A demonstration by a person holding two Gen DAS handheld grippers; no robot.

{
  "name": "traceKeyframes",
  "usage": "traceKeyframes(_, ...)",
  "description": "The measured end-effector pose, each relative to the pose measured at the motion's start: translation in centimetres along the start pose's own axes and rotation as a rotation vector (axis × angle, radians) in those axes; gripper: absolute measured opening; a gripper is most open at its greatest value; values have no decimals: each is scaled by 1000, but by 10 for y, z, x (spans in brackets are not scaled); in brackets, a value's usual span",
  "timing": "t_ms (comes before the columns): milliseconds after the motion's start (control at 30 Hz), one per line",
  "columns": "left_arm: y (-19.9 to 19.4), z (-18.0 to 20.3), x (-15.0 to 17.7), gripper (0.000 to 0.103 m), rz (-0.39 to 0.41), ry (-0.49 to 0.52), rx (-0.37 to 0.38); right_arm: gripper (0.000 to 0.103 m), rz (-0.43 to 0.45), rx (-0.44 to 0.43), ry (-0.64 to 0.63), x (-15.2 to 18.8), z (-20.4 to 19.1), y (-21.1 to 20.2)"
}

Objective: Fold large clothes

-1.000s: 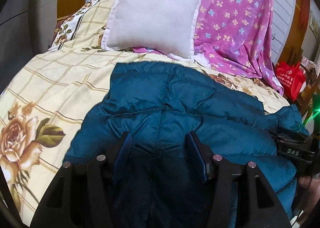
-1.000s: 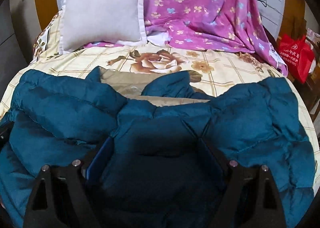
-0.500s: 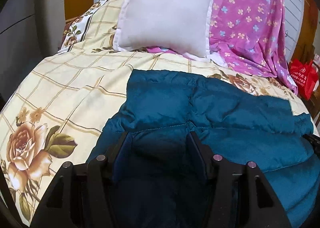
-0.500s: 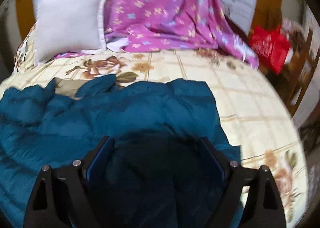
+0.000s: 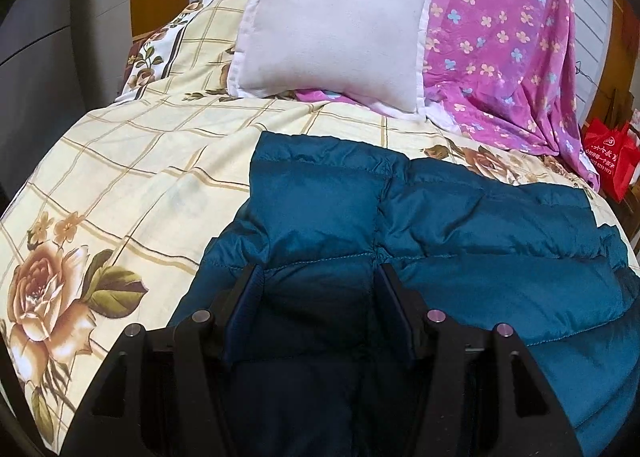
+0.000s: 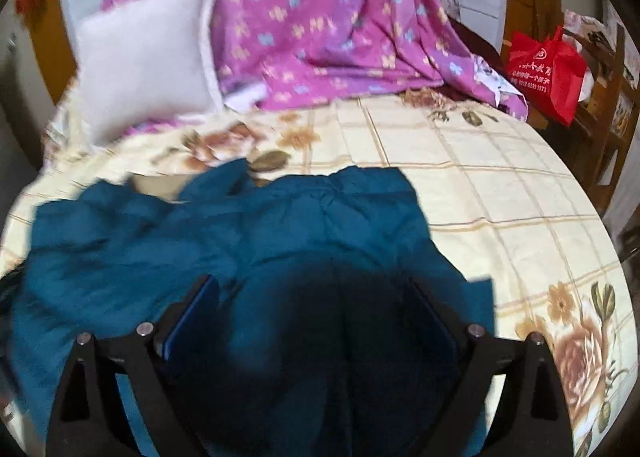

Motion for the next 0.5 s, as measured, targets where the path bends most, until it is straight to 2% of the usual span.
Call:
traceKeyframes(100,-1,-1,0,46,2,10,-9,95,-12,11,-19,13,7,-11)
traceKeyframes(200,-5,1,1,46,6,29,-24,99,-47,43,-55,36,13,5)
traceKeyframes(233,-6,2,0,46,8,34,-30,102,-44,56,-68,39,13,8)
traceKeyframes(367,-29,2,-2,46,44,63,-57,102,-69,73,-64,36,12,4)
traceKeyframes(500,-56,1,-5,46,88,76,-42,102,-22,6,-25,30,10,-23)
Point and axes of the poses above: each gripper's, at about its wrist camera, not at the fingertips, and y roughly the way its jaws point, z to its right, x to its underside, the point moved 6 cm from there along y, roughly the way its jaws point, and after that the axes turned 15 degrees about z, right-handed, at the moved point
